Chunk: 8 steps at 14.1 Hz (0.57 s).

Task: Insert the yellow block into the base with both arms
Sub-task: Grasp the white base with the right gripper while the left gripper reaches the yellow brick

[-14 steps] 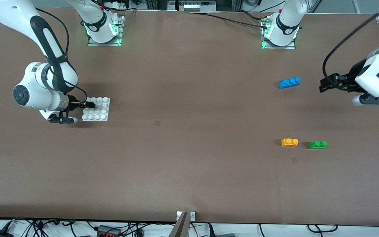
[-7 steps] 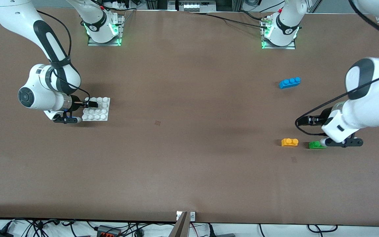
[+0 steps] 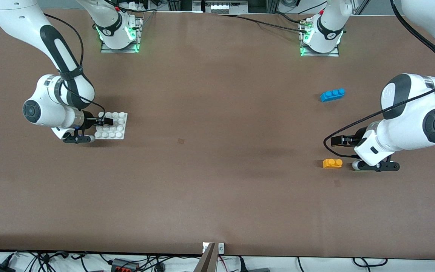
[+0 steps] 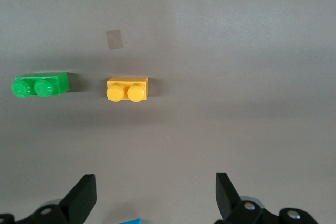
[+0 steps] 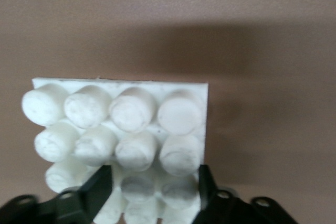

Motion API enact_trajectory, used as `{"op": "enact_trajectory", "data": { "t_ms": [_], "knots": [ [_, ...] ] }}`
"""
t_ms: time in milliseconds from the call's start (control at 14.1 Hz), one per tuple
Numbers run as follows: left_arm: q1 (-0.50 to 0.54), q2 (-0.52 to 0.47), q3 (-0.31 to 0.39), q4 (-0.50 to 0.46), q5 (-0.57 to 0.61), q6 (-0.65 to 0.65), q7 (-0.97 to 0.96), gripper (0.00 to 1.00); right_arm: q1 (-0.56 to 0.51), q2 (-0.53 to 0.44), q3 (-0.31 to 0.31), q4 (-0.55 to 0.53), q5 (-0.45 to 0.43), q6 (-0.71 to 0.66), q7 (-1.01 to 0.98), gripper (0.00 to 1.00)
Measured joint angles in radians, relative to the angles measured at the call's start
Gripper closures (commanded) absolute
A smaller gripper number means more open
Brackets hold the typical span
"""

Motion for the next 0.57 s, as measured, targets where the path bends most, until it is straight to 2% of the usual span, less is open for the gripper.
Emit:
{"op": "enact_trajectory", "data": {
  "t_ms": [566],
  "knots": [
    [0.003,0.002,0.002,-0.011,0.0,0.0,0.0,0.0,0.001,-0.002,0.005,0.003,0.0,0.0,-0.007,0.41]
  ]
}}
